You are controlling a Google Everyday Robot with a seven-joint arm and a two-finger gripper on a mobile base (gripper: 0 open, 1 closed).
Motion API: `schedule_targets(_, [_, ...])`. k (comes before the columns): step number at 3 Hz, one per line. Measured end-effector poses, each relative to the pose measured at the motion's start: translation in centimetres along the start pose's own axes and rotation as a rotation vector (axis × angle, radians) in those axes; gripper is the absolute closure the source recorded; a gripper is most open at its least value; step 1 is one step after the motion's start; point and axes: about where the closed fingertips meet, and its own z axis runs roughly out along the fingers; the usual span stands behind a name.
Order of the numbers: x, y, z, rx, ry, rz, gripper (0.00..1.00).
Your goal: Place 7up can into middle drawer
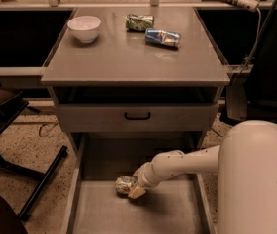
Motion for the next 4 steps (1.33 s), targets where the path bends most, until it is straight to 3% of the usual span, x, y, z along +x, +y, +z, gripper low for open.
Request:
schedule_targets(2, [0.00, 0.00, 0.00, 0.000, 0.000, 0.000, 0.12])
schedule_targets(3, [0.00, 0.02, 0.02, 0.000, 0.000, 0.000, 0.00])
schedule_targets(4, [0.00, 0.02, 0.02, 0.000, 0.000, 0.000, 0.00])
